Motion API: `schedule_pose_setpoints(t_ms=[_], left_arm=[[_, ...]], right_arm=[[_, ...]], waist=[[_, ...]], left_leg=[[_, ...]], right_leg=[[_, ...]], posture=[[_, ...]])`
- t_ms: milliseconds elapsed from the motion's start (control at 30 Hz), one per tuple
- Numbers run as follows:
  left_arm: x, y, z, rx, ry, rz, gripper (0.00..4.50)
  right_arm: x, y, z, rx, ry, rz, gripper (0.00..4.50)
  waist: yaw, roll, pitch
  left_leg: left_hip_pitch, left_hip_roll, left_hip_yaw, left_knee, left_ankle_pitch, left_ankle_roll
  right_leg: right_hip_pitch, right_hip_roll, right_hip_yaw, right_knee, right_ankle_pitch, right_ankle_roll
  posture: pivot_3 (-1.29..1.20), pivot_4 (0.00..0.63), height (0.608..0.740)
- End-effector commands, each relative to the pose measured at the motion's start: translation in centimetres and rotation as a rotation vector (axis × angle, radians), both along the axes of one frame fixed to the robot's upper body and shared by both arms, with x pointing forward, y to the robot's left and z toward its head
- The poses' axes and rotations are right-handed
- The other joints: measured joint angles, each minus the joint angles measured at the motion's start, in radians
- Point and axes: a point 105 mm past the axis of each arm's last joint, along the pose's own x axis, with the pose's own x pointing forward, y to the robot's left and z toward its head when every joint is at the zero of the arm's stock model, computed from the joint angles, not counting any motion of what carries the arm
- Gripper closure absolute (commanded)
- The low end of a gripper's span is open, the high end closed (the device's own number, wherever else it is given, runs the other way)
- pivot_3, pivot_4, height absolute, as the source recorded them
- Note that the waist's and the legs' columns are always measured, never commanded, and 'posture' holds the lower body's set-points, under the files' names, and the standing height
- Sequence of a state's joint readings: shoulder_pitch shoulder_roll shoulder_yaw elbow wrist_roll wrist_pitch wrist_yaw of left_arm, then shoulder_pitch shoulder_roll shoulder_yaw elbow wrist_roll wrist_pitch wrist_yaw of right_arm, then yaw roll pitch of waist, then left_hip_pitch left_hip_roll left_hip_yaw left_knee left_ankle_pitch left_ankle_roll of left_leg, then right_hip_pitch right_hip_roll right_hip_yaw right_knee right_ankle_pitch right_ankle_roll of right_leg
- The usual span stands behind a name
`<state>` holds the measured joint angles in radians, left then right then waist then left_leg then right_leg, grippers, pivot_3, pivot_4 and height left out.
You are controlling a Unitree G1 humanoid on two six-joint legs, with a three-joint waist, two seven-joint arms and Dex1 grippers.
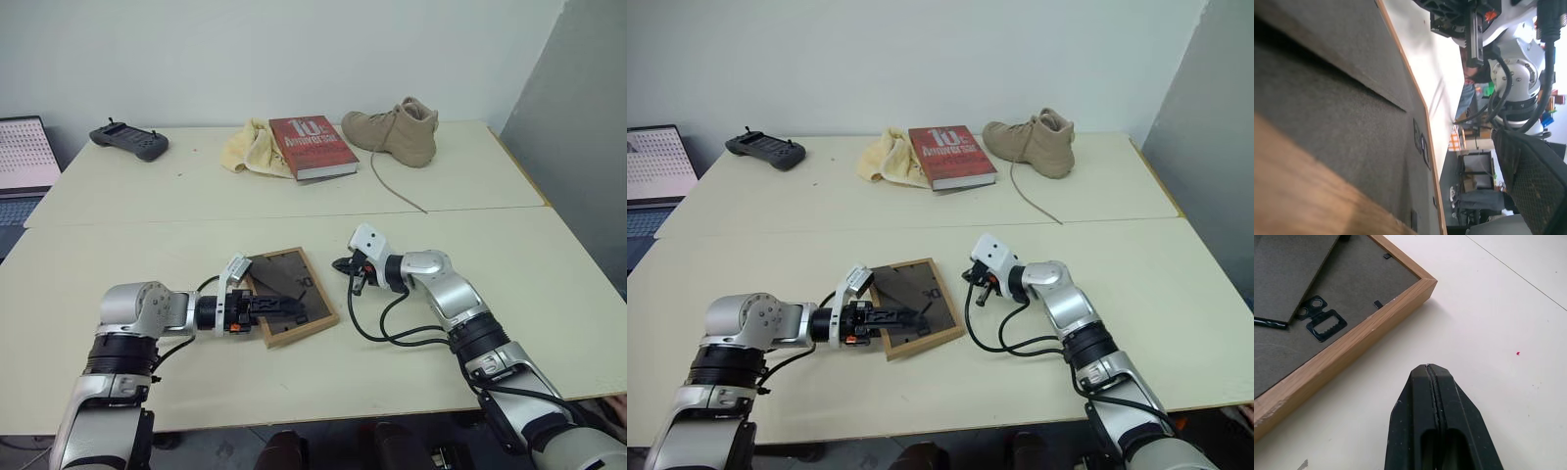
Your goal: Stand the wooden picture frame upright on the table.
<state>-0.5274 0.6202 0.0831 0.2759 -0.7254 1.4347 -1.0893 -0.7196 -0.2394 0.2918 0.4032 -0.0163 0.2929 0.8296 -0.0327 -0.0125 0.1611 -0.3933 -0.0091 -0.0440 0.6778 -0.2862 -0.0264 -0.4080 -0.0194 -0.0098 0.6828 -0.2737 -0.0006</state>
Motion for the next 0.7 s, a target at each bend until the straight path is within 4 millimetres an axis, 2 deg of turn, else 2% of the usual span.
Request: schedule_pose_setpoints(t_ms=[33,233,433,700], left_arm=[[0.6,0.6,1.3,0.011,-0.095,0.049,0.01],[1.9,1.3,2.6,0.031,-0.172,0.136,0.01],[1.1,1.2,3.4,0.041,-0.197,0.109,0.01],[1.0,1.2,5.0,0.038,-0.245,0.103,0.01]], right_arm=[[0.8,-0.4,1.5,0.033,-0.049,-0.02,4.5],[1.3,-0.8,1.5,0.03,-0.057,-0.036,4.5],[1.5,-0.7,1.5,0.033,-0.064,-0.033,4.5],[1.6,-0.4,1.5,0.032,-0.075,-0.026,4.5]], waist=[[0.0,0.0,0.0],[0.001,0.0,0.0],[0.001,0.0,0.0],[0.001,0.0,0.0]], left_leg=[[0.0,0.0,0.0,0.0,0.0,0.0],[0.0,0.0,0.0,0.0,0.0,0.0],[0.0,0.0,0.0,0.0,0.0,0.0],[0.0,0.0,0.0,0.0,0.0,0.0]], right_leg=[[0.0,0.0,0.0,0.0,0.0,0.0],[0.0,0.0,0.0,0.0,0.0,0.0],[0.0,0.0,0.0,0.0,0.0,0.0],[0.0,0.0,0.0,0.0,0.0,0.0]], posture=[[0.0,0.15,0.74],[0.0,0.15,0.74],[0.0,0.15,0.74],[0.0,0.15,0.74]])
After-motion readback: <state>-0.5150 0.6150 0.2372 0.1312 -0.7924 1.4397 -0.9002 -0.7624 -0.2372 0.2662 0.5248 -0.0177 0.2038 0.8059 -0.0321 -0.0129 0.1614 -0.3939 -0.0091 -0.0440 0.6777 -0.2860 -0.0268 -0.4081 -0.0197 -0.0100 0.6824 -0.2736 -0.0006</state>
